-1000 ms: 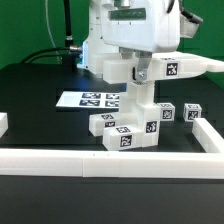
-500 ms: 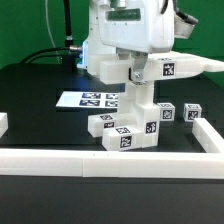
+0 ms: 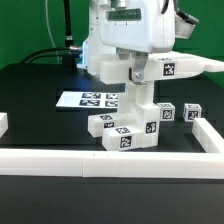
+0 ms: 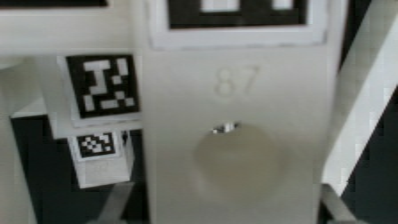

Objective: Assemble chair

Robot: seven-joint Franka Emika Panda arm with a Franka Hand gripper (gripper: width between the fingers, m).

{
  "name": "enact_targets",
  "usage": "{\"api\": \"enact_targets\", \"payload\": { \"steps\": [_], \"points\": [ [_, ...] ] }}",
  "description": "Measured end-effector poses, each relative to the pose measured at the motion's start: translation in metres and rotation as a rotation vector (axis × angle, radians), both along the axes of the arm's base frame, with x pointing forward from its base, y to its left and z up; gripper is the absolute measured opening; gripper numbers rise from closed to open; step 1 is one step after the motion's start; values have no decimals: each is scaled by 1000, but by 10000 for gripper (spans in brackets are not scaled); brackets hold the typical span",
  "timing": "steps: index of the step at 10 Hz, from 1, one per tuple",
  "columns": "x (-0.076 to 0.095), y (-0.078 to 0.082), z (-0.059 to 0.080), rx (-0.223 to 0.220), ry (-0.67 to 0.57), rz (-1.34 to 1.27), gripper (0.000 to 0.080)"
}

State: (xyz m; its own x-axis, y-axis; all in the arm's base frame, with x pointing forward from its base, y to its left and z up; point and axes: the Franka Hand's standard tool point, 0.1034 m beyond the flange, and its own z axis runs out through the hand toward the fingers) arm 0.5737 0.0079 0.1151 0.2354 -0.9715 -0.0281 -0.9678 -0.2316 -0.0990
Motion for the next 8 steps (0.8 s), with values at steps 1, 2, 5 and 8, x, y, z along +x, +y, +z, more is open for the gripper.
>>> {"api": "enact_targets", "payload": {
  "steps": [1,2,5,8],
  "points": [
    [0,-2,0,1,0,-6,284],
    [0,-2,0,2,1,-15,284],
    [0,-2,0,2,0,-16,284],
    [2,-5,0,0,1,-14,284]
  ]
}}
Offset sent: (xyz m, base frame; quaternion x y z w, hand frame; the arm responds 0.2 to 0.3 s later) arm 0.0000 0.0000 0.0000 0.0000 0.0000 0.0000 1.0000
